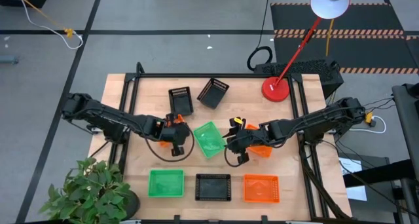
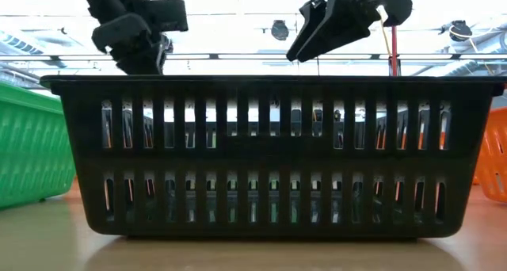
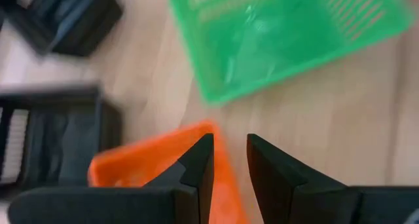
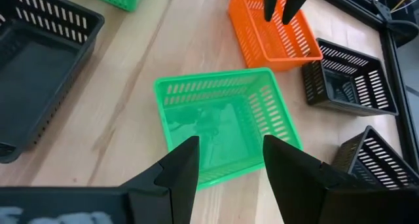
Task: Stack baskets by color
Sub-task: Stack the top green bin on top of the bottom green bin
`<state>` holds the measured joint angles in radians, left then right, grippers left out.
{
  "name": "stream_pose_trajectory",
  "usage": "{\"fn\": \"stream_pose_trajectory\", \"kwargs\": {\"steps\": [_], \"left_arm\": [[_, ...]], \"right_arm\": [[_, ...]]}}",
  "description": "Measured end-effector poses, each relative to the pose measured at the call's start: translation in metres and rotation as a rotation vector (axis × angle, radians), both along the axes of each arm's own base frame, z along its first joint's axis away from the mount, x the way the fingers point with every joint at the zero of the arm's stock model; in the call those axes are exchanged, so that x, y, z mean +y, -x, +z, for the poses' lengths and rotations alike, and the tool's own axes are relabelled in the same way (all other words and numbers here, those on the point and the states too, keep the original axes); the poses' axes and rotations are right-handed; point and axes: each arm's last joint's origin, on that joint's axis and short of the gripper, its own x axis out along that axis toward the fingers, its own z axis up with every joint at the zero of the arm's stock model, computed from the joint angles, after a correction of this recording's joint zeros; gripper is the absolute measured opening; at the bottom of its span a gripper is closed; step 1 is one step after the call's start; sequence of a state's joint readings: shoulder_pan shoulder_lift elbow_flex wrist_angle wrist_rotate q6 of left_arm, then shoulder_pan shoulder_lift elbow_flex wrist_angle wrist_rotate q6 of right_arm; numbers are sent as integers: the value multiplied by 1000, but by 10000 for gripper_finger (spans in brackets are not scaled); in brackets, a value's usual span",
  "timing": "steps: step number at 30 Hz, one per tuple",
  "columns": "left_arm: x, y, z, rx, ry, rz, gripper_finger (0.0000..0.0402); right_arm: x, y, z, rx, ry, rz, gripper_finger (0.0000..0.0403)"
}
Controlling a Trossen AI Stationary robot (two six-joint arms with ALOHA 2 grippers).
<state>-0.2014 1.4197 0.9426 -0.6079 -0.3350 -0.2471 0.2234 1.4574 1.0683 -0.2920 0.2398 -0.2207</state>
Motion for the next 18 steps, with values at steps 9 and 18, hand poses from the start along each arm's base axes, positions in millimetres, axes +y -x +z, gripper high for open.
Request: {"fn": "stream_pose_trajectory", "kwargs": {"steps": [9, 18], "left_arm": [[-14, -22, -13, -109, -46, -282, 93], [-23, -52, -46, -23, -98, -385, 108]], "right_arm": [[-1, 4, -4, 63, 14, 1, 164], [-1, 7, -7, 100, 22, 1, 164]]}}
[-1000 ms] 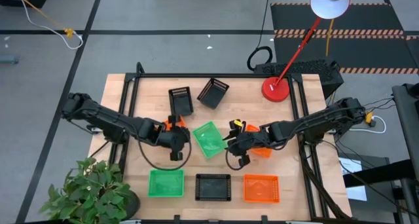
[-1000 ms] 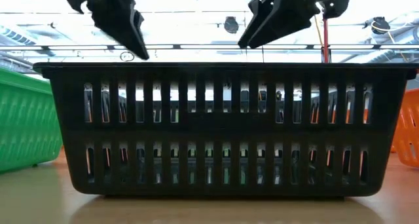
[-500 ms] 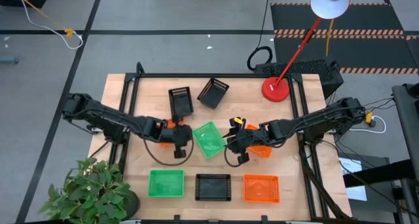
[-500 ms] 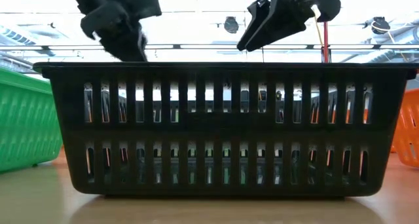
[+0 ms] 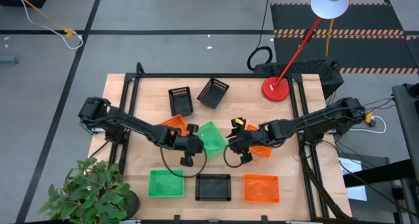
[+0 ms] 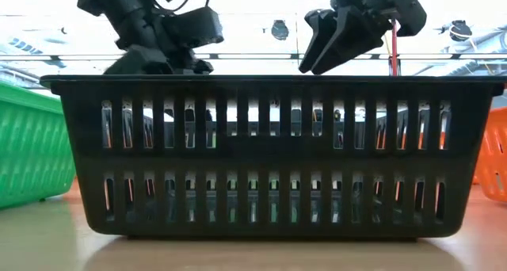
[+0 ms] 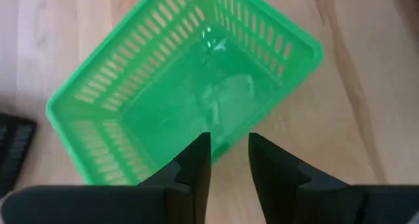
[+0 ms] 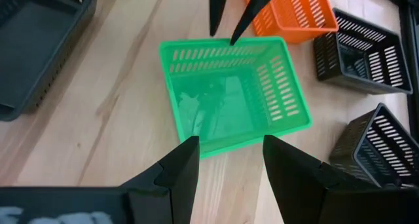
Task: Stack baskets by color
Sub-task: Stack the top green bin on top of the bottom green bin
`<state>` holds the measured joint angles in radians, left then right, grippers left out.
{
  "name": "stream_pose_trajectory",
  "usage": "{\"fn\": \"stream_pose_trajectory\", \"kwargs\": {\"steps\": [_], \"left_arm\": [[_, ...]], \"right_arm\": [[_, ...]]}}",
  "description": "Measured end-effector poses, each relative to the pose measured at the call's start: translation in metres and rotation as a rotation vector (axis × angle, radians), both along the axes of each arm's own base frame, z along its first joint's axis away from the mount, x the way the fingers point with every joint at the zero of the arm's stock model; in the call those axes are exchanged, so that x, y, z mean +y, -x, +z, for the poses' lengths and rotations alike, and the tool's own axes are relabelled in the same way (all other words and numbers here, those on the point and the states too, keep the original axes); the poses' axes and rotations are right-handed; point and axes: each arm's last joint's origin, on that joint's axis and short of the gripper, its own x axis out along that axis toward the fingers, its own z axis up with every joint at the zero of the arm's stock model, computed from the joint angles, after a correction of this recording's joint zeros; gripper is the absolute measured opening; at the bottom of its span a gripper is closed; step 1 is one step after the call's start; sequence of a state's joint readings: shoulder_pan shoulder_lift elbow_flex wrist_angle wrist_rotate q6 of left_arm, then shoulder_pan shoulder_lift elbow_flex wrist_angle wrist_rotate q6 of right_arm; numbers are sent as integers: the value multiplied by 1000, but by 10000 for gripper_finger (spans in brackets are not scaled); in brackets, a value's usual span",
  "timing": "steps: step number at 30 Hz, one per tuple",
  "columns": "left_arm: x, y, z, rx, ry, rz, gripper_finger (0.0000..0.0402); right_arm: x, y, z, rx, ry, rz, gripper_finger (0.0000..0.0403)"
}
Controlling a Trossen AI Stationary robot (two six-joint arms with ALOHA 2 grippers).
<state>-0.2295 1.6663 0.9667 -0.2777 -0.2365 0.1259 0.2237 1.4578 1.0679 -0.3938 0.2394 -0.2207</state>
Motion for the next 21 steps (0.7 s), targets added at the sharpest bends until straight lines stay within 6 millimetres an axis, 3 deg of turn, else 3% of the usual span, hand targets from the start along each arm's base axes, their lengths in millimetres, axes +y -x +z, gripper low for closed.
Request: {"fn": "stream_pose_trajectory", "kwargs": {"steps": [6, 10, 21], "left_arm": [[0, -7, -1, 8, -76, -16, 159], [6, -5, -5, 48, -100, -24, 168], [21, -11, -16, 98, -134, -121, 82]], "right_arm": [[0, 0, 0, 6, 7, 7, 164], [0, 1, -1, 13, 8, 7, 164], [0, 1, -1, 19, 10, 7, 164]]}}
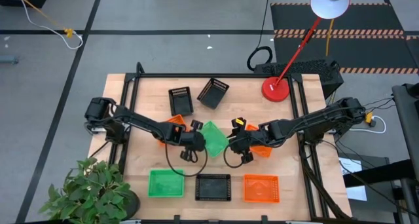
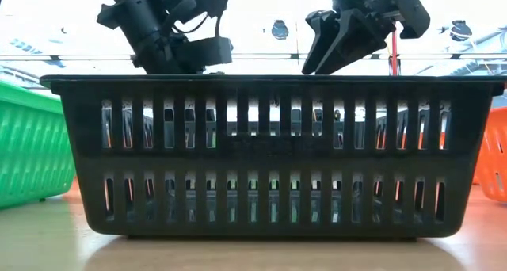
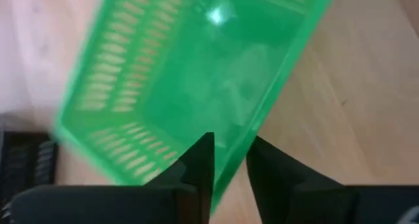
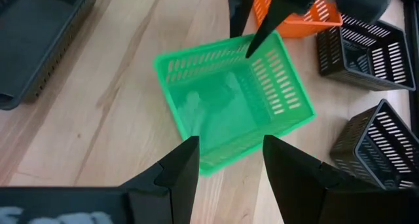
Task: Stack baskets by color
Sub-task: Stack the top green bin on top of the bottom green bin
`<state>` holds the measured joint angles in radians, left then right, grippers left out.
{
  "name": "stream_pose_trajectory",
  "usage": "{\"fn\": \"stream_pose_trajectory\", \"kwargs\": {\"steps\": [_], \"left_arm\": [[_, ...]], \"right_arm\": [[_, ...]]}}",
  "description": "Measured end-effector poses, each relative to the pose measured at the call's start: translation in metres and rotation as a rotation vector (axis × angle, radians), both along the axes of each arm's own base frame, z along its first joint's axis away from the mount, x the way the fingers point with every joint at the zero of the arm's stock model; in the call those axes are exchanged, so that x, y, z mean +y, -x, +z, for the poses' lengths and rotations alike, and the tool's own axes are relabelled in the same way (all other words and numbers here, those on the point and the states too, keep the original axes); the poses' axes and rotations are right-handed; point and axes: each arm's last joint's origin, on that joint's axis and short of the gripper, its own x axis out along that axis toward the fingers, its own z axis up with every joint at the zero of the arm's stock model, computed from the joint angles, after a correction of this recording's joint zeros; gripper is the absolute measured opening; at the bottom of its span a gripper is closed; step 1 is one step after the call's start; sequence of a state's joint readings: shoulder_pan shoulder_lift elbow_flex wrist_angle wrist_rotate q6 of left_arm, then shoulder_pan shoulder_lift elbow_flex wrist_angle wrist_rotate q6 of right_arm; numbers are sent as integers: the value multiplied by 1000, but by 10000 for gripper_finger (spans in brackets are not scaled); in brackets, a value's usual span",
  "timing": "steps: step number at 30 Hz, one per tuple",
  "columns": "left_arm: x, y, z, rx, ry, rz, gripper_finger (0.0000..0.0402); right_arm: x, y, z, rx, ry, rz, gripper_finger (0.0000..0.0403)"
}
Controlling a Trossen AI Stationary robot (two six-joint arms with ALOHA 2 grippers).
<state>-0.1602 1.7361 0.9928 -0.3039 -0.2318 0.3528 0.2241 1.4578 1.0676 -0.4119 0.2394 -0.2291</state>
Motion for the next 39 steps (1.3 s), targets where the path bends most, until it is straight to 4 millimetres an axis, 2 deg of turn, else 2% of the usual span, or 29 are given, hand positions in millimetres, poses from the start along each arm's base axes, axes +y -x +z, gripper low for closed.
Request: {"fn": "stream_pose_trajectory", "kwargs": {"steps": [3, 7, 11, 16, 21, 25, 34, 39], "left_arm": [[1, -1, -6, 21, -26, -44, 50], [0, -3, 0, -22, -32, -69, 9], [-6, -5, 24, -109, 0, -51, 16], [-23, -1, 58, -186, 78, -18, 7], [-46, 10, 88, -174, 191, 65, 15], [-69, 22, 100, -120, 265, 121, 6], [-128, 60, 114, 0, 350, 149, 6], [-153, 81, 113, 31, 394, 158, 12]], "right_arm": [[0, 1, 1, -1, 0, 0, 164], [-1, 5, 6, -8, 0, 2, 164], [-3, 13, 17, -33, -3, -1, 164], [-7, 29, 36, -79, -23, -40, 164], [-12, 48, 54, -122, -85, -93, 164], [-14, 61, 63, -141, -125, -129, 164], [-13, 71, 71, -173, -157, -131, 164], [-12, 71, 71, -171, -156, -125, 164]]}}
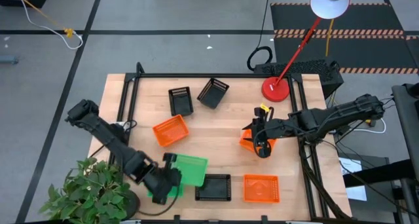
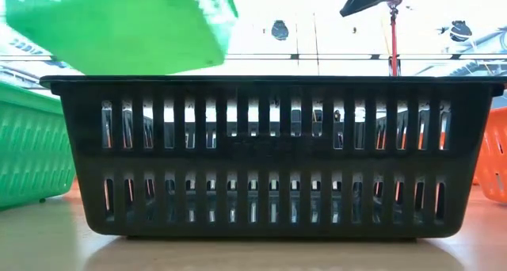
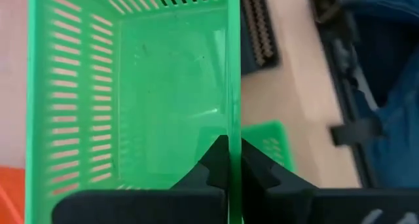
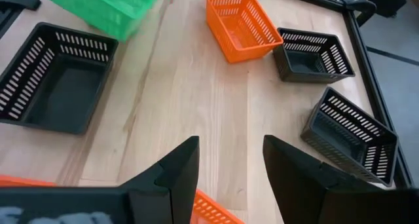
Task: Stack baskets by color
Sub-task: Stack the top green bin on top of the bottom green bin
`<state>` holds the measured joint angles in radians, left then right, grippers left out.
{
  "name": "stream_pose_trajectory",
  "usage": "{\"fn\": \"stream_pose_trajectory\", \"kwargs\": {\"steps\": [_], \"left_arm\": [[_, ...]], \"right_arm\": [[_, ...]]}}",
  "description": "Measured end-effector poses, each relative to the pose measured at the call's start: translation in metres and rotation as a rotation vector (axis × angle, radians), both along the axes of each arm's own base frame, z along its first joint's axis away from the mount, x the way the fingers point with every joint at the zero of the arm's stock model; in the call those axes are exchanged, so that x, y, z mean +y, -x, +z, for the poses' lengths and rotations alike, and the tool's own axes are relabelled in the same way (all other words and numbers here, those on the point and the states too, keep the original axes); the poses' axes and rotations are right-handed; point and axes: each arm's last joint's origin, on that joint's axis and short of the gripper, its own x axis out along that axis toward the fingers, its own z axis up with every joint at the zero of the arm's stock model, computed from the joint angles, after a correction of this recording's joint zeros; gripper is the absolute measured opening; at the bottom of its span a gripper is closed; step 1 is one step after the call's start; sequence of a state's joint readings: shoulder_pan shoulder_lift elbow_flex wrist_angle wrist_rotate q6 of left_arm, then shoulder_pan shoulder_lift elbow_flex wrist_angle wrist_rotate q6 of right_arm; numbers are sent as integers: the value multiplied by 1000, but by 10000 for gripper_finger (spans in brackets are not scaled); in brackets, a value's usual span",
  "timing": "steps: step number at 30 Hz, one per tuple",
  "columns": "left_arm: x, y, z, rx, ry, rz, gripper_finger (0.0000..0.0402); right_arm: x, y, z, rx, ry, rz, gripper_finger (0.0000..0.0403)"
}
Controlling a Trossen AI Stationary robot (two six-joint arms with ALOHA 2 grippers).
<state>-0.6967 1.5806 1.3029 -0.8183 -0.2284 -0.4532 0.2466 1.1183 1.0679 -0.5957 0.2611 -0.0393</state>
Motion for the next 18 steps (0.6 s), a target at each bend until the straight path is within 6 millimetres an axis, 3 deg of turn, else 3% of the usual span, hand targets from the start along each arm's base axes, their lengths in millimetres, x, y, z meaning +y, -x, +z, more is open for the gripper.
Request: {"fn": "stream_pose_trajectory", "kwargs": {"steps": [8, 18], "left_arm": [[-29, 27, 0, 20, 46, -17, 16], [-41, 53, -4, 94, 43, 21, 17]], "right_arm": [[0, -1, 1, -8, 3, 4, 164], [0, -1, 1, -18, 8, 11, 164]]}}
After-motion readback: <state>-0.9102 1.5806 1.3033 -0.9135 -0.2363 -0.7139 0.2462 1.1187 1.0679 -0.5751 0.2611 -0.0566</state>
